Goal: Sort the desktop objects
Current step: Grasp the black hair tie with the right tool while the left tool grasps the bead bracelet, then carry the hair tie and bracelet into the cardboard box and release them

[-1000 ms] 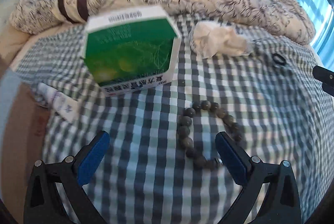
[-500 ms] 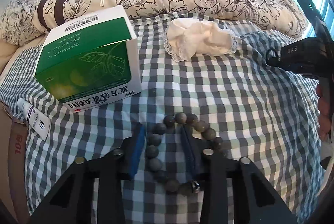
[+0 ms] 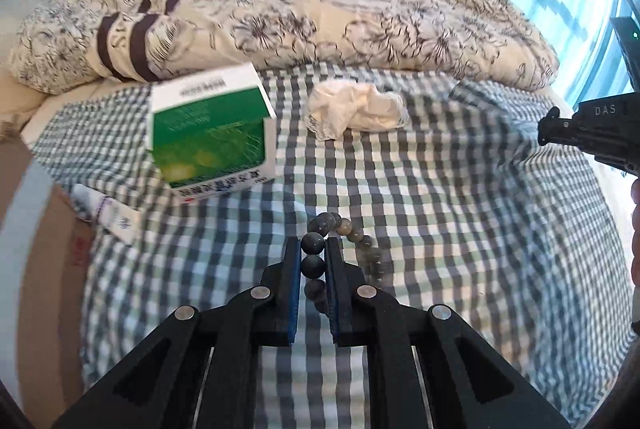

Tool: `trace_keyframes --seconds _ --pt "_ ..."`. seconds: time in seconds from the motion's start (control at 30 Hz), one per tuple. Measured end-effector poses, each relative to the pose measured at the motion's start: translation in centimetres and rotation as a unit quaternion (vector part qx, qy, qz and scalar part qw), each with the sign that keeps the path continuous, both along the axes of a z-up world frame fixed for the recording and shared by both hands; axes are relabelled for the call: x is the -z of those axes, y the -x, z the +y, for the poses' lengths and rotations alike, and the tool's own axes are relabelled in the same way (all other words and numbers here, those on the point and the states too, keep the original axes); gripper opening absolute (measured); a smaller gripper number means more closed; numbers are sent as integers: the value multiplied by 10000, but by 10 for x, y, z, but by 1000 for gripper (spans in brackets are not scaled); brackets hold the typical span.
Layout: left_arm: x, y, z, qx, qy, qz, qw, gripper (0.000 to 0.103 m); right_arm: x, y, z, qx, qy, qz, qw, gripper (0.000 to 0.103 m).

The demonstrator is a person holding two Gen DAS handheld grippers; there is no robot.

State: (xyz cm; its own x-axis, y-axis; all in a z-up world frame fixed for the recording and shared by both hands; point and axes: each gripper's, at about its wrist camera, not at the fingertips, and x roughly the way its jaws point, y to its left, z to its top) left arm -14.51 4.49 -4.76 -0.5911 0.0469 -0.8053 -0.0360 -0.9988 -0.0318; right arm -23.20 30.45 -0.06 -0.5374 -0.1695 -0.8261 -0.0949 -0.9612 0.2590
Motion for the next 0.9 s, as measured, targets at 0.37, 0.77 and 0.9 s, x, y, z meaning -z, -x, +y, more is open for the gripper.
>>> trace_keyframes --seconds 0.37,0.77,0.9 --pt "-100 -48 -28 -64 69 644 9979 11 -69 -69 -48 -649 229 446 9966 3" --pt "-191 -123 -157 -770 411 1061 9905 11 -118 -142 -255 -2288 747 740 9678 3" --pt "-185 -138 -202 -945 474 936 9900 11 -119 -159 -327 -2709 825 645 9569 3"
